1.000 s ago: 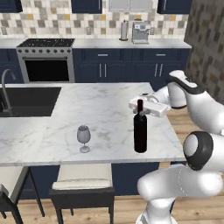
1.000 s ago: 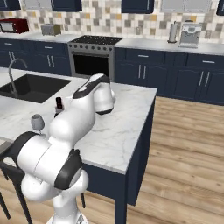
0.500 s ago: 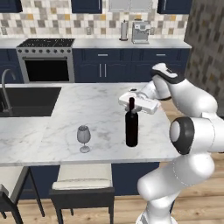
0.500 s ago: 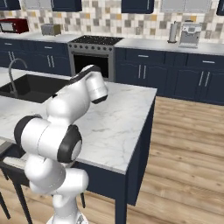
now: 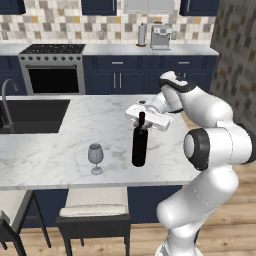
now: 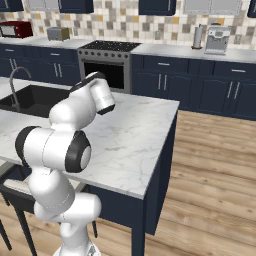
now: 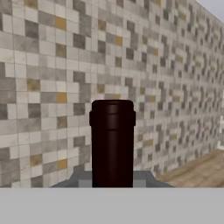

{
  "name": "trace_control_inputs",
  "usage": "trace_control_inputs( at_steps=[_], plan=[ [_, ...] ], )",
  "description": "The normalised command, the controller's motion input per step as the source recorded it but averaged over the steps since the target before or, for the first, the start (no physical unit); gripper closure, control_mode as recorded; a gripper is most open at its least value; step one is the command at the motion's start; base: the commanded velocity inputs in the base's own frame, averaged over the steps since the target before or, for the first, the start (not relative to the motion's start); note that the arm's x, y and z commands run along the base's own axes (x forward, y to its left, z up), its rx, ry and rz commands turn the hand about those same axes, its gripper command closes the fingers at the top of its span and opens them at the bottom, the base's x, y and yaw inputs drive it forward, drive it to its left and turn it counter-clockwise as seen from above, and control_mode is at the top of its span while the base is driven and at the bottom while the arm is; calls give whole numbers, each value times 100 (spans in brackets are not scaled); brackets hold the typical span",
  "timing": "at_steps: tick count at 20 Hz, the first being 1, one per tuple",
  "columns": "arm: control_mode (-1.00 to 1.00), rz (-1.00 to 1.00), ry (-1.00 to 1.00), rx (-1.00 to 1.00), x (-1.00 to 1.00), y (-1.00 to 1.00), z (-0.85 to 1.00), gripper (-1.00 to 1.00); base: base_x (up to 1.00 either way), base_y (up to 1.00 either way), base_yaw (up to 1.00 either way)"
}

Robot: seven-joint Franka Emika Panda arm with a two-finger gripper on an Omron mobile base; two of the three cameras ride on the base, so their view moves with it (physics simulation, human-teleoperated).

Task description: There is a wine glass and glass cup on the dining counter. Place the wine bottle next to the wine glass and the juice bottle next to the glass cup.

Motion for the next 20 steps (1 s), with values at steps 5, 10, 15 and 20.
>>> trace_control_inputs(
  at_steps=[5, 10, 15, 20],
  plan=[
    [-100, 2, -18, 8, 0, 28, -13, 100, 0, 0, 0],
    [-100, 0, -16, 10, 0, 17, -11, 100, 0, 0, 0],
    [-100, 0, -2, 18, 0, 11, -7, 100, 0, 0, 0],
    [-100, 0, 8, 17, 0, 2, 0, 100, 0, 0, 0]
  ],
)
